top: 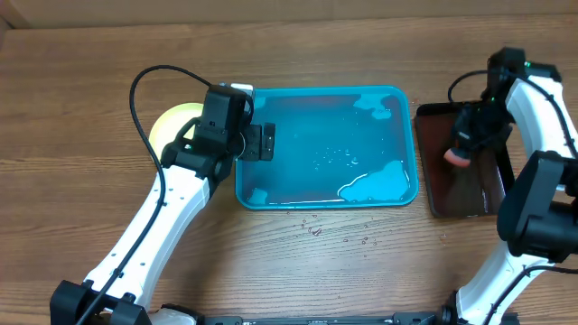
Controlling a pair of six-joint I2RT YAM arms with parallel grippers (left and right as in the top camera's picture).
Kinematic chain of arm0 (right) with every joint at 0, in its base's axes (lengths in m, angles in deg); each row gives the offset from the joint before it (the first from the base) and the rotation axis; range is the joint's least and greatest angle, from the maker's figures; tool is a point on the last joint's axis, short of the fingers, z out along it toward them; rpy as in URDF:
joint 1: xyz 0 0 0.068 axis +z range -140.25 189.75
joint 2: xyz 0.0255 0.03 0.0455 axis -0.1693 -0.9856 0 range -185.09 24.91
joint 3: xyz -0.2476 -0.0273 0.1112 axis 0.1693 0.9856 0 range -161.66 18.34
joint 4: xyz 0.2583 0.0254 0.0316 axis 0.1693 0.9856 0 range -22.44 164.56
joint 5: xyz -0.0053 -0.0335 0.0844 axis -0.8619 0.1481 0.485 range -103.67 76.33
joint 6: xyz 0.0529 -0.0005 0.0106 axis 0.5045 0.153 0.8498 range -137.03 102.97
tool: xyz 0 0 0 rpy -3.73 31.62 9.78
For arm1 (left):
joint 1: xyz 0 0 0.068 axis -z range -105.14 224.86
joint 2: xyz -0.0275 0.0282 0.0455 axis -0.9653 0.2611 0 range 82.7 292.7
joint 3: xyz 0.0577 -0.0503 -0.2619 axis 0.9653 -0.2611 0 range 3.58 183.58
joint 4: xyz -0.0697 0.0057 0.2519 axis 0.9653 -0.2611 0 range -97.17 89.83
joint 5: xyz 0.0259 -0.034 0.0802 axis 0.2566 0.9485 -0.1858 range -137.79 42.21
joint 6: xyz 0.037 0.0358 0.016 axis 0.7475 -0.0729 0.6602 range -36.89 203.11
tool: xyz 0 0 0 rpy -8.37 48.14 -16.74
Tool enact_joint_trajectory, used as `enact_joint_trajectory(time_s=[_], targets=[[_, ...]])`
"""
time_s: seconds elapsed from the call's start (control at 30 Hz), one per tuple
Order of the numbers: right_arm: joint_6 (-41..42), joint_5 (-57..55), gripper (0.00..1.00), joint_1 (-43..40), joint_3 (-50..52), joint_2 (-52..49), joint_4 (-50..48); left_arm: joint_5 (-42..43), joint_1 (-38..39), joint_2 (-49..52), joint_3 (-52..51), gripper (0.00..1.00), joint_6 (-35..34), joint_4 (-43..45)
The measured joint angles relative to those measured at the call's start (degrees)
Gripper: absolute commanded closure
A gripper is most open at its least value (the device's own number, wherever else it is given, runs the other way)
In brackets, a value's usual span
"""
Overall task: Clean dirty plates on tray and stack at the side
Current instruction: 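Drop the sponge into the dark brown tray with the right gripper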
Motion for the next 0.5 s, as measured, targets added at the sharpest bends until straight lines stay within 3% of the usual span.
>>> enact_joint_trajectory(time_s=[0.17,0.37,0.5], targets=[[-0.48,-0.66,0.92,-0.98,5.64,0.00,-7.45,0.02,0.00,0.00,0.00,0.00,-0.02,0.00],[-1.79,0.79,0.70,-0.98,6.43,0.00,-7.17,0.04,0.00,0.00,0.00,0.00,-0.02,-0.02],[-3.15,3.41,0.58,-0.96,3.61,0.02,-1.88,0.02,0.00,0.00,0.02,0.00,-0.02,0.02]])
